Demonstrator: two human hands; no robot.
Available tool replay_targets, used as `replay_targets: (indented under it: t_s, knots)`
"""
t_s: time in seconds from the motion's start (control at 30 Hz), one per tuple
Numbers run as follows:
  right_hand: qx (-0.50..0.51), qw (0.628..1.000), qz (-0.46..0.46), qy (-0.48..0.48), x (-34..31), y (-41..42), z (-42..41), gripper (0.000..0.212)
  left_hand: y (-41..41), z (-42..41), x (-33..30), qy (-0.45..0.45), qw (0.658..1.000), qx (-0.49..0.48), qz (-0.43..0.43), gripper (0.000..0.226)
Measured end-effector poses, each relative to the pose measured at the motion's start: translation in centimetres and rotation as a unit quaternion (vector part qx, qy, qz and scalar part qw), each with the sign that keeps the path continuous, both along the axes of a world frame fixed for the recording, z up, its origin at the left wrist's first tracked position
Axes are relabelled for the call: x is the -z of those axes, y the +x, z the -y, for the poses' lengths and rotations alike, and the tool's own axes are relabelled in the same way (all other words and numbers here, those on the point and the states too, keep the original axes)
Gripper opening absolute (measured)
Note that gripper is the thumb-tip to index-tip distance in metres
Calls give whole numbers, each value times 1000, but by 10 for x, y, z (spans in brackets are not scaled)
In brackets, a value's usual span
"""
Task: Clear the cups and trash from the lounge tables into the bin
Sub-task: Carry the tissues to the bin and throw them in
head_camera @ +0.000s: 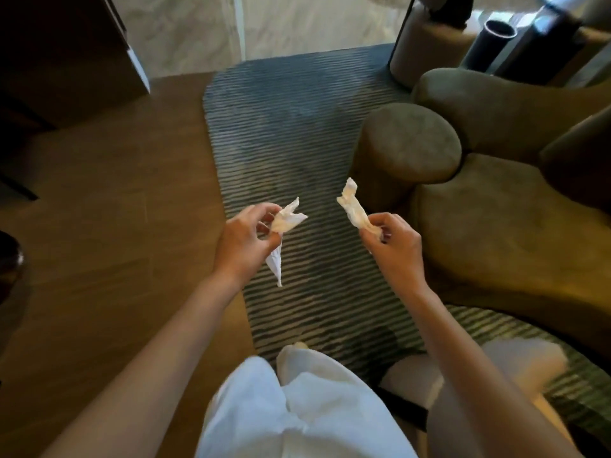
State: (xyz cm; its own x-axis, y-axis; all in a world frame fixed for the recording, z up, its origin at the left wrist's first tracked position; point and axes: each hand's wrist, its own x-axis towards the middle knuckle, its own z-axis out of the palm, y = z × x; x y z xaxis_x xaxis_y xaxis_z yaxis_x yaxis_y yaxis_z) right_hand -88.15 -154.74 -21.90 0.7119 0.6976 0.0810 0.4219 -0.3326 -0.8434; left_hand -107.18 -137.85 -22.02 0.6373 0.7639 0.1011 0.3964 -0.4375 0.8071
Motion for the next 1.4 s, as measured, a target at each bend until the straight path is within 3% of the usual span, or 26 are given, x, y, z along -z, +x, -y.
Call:
replay_targets:
  t_s: [0.23, 0.5, 0.8, 0.97, 1.17, 1.4]
  knots:
    - [-8, 1000, -1, -1, 0, 94, -160, 14, 94, -151, -3, -26, 999, -9, 25, 34]
    - [51, 998, -18, 24, -13, 193, -364, 17, 206, -358, -22, -3, 999, 21, 34, 33]
    - [69, 997, -38, -3, 11, 303, -508, 16, 319, -532, -8, -13, 998, 51, -16, 32]
    - [70, 997, -31, -15, 29, 411, -603, 20, 424, -634, 1, -14, 997, 62, -33, 33]
    - [111, 993, -6, 37, -1, 554, -696, 15, 579, -735, -23, -9, 995, 94, -40, 31]
    - [104, 994, 22, -7, 0, 677, -796, 15, 711, -832, -11, -40, 995, 89, -36, 32]
